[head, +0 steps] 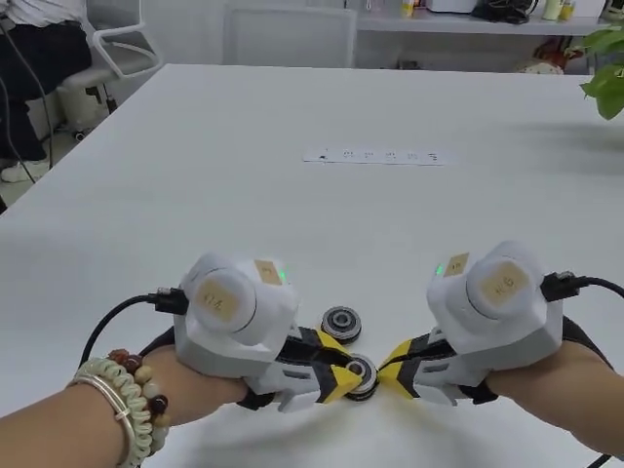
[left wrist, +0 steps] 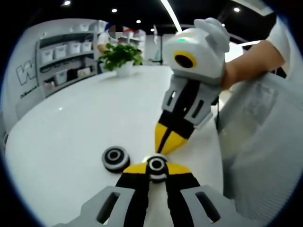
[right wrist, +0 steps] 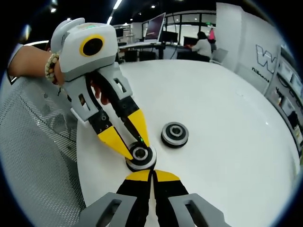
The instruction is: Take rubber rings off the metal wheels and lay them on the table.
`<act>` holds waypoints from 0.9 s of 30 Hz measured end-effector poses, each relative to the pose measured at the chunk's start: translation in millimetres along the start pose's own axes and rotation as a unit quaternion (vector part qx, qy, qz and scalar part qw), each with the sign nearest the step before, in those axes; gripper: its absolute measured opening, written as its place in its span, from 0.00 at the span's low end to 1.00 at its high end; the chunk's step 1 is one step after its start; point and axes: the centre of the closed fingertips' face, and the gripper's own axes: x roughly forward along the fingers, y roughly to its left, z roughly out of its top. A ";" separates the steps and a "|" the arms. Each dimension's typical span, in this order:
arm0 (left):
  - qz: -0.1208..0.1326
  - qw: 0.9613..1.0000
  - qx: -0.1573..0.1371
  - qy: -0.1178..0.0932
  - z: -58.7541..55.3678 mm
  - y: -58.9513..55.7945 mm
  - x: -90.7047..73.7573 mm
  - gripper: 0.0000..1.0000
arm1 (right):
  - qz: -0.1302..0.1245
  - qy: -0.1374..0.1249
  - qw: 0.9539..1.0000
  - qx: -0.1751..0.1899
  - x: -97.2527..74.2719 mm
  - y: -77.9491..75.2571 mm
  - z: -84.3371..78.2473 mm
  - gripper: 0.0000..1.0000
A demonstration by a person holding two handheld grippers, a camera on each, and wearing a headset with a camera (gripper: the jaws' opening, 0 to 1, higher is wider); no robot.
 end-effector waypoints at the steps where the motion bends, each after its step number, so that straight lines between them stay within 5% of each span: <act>1: 0.000 1.000 0.000 0.000 0.0 -0.1 -0.1 0.14 | -0.002 0.001 1.000 -0.003 -0.1 -0.2 -0.1 0.00; 3: 0.000 1.000 0.000 -0.001 0.0 -0.1 -0.1 0.14 | 0.000 0.002 1.000 0.008 -0.2 -1.4 -0.3 0.00; 7: -0.001 1.000 0.000 -0.001 -0.1 -0.3 -0.1 0.14 | 0.026 -0.019 0.992 0.121 -2.2 -3.1 0.3 0.00; 12: -0.007 1.000 0.002 -0.002 0.0 -2.0 0.3 0.14 | 0.071 -0.048 0.963 0.254 -9.2 -2.9 3.3 0.00; 16: -0.013 1.000 0.005 -0.002 0.3 -4.2 0.6 0.14 | 0.090 -0.054 0.953 0.284 -10.9 0.0 3.2 0.00; 18: -0.014 1.000 0.006 -0.002 0.4 -4.8 0.6 0.14 | 0.110 -0.067 0.936 0.327 -13.5 2.6 8.1 0.00; 20: -0.016 1.000 0.007 -0.003 0.5 -5.6 0.6 0.14 | 0.106 -0.062 0.939 0.321 -13.5 4.2 5.7 0.00; 27: -0.022 1.000 0.012 -0.009 -0.3 -7.1 -0.2 0.14 | 0.123 -0.061 0.933 0.332 -14.7 12.0 8.8 0.00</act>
